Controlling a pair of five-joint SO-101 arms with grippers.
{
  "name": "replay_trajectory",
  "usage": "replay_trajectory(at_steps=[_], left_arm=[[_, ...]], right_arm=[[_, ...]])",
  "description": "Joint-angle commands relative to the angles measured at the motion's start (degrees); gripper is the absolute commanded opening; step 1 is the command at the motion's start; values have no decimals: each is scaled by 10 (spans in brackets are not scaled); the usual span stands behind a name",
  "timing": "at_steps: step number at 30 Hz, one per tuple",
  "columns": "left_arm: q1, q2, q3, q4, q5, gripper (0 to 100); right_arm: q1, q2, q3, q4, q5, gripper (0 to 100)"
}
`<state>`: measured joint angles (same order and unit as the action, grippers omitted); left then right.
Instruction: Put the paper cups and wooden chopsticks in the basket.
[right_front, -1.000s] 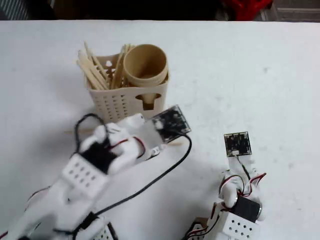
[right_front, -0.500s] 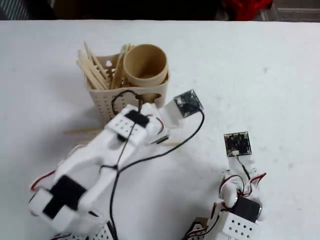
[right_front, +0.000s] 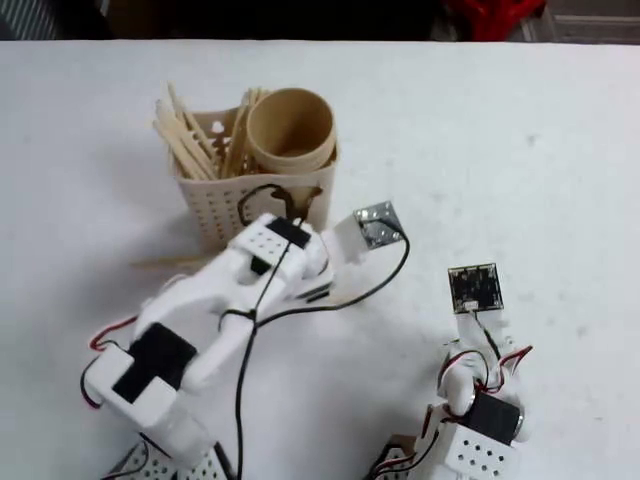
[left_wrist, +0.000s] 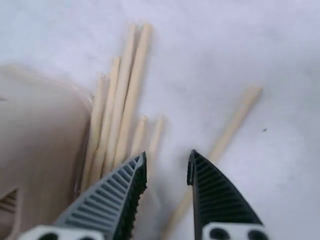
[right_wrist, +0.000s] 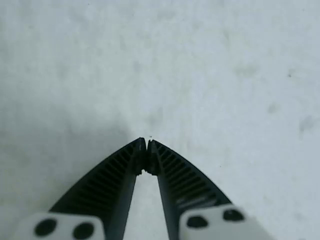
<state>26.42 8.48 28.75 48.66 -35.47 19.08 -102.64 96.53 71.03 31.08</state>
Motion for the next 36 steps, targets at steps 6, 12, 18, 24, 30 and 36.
replay_trajectory(at_steps=[6, 12, 18, 24, 30, 36], left_arm=[[7, -127, -11, 84, -2, 154], [15, -125, 47, 20, -10, 154], [20, -67, 45, 1, -32, 154], [17, 22, -28, 38, -33, 151], [21, 22, -19, 51, -32, 120], [21, 22, -16, 53, -32, 23]], right_arm=[[-4, -5, 4, -8, -6, 18], [-4, -5, 4, -8, -6, 18], [-4, -5, 4, -8, -6, 18], [-4, -5, 4, -8, -6, 18], [-4, -5, 4, -8, -6, 18], [-4, -5, 4, -8, -6, 18]])
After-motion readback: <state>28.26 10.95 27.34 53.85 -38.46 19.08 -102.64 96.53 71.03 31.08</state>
